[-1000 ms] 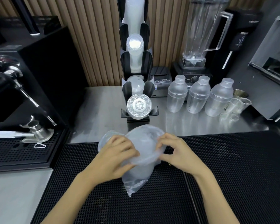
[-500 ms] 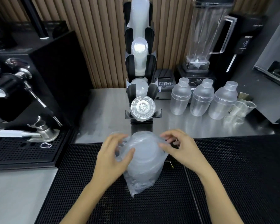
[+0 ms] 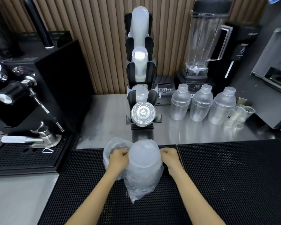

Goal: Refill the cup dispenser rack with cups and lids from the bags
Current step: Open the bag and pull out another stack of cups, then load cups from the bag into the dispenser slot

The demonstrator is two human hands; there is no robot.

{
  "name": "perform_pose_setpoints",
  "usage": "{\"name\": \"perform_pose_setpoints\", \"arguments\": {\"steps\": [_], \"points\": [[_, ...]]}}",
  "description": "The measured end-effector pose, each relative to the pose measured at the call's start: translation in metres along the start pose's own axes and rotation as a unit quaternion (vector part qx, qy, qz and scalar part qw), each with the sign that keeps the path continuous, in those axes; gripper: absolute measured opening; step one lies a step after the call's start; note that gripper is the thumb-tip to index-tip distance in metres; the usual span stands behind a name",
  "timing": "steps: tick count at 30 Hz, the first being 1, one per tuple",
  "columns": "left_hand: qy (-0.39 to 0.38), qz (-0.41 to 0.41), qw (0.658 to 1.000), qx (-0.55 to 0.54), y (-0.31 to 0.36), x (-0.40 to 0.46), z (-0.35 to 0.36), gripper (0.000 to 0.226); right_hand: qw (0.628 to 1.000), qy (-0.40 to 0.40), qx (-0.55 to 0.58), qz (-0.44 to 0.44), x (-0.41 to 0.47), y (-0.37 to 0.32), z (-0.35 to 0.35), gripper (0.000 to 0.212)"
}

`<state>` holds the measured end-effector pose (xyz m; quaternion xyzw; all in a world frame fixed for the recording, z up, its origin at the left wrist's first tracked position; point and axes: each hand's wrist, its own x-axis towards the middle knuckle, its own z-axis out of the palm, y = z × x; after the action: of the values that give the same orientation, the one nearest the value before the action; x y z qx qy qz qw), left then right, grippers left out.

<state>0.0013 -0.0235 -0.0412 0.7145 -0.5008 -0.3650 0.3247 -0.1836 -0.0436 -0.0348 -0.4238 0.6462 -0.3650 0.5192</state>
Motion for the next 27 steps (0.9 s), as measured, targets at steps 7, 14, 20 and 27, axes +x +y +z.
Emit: {"name": "perform_pose_setpoints", "arguments": {"steps": [7,14,20,27], "points": [[-0.057,0.151,0.963,-0.217,0.05,-0.031,-0.046,0.033,0.978,-0.008,0.14,-0.155,-0.028,-0.045,-0.024,0.03],[0.016,0.21,0.961,-0.181,0.04,-0.063,0.01,0.072,0.976,-0.121,0.067,-0.166,-0.04,-0.031,0.01,0.022],[0.044,0.158,0.969,-0.186,0.016,-0.067,0.039,0.105,0.991,-0.085,0.08,-0.059,-0.033,0.001,0.003,0.023],[-0.01,0.172,0.974,-0.146,-0.007,-0.066,0.043,0.112,0.987,-0.029,0.097,-0.126,-0.022,-0.007,-0.007,0.005]]}}
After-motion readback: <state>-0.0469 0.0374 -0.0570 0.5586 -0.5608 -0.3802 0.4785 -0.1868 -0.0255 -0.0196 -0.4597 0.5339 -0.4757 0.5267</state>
